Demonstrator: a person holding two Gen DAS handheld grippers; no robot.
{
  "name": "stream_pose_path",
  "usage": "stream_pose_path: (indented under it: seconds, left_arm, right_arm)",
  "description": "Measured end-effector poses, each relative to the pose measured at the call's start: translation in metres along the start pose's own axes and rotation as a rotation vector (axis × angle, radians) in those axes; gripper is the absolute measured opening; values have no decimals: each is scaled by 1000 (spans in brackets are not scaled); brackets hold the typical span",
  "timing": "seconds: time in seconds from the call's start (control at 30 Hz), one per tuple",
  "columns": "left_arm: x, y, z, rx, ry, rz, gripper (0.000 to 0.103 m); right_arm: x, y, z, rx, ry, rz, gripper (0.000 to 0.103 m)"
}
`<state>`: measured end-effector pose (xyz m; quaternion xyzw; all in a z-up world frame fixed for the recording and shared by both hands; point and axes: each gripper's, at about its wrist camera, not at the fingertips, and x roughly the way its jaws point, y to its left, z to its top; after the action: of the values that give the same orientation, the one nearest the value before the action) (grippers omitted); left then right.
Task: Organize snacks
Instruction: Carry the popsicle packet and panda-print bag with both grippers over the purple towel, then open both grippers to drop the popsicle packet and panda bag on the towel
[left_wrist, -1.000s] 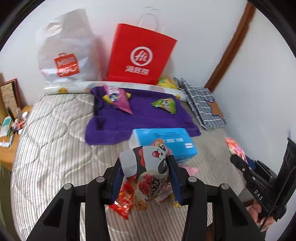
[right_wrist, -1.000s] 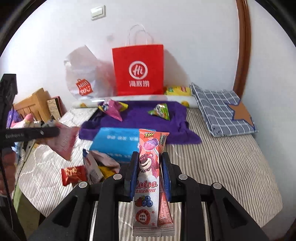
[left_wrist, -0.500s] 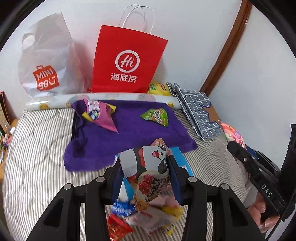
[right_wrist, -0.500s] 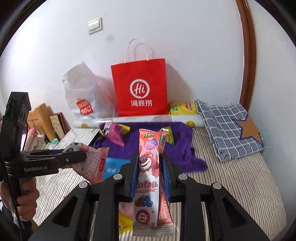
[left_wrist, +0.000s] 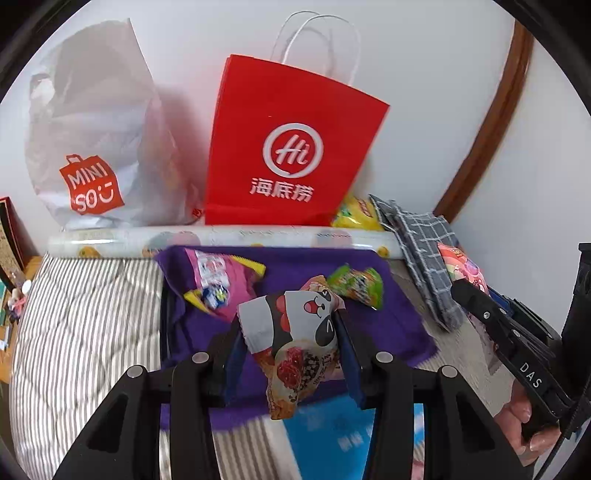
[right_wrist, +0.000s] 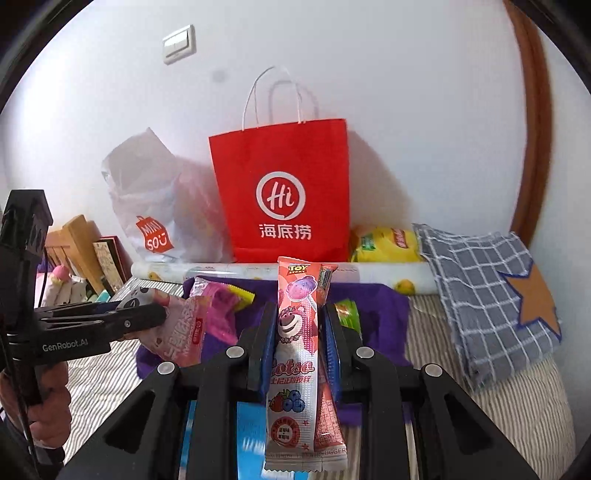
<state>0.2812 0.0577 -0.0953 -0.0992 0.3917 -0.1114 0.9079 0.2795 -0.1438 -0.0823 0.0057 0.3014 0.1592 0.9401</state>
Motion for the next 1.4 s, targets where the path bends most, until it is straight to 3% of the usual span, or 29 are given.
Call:
stream_pose_path:
  seconds: [0.13, 0.37, 0.6, 0.67, 1.17, 1.3, 1.4]
  left_arm:
    - [22, 18, -1, -24, 3, 16, 43]
    - [39, 46, -16, -115, 41, -50, 43]
    - [52, 51, -22, -139, 65, -49, 43]
    - [58, 51, -24, -140, 79, -56, 43]
    - [64, 54, -26, -148, 86, -34, 43]
    - [66, 53, -27, -147, 94, -31, 43]
    - [67, 56, -27, -158, 97, -33, 43]
  right_arm:
    - [30, -6, -8, -12, 13, 11, 24]
    - [60, -26, -29, 21, 84, 25, 24]
    - [84, -46, -41, 62, 165, -22, 24]
    - [90, -52, -43, 91, 181, 6, 24]
    - [107, -71, -51, 151, 173, -27, 25]
    - [111, -76, -52, 176, 188, -35, 32]
    - [104, -79, -50, 189, 151, -58, 48]
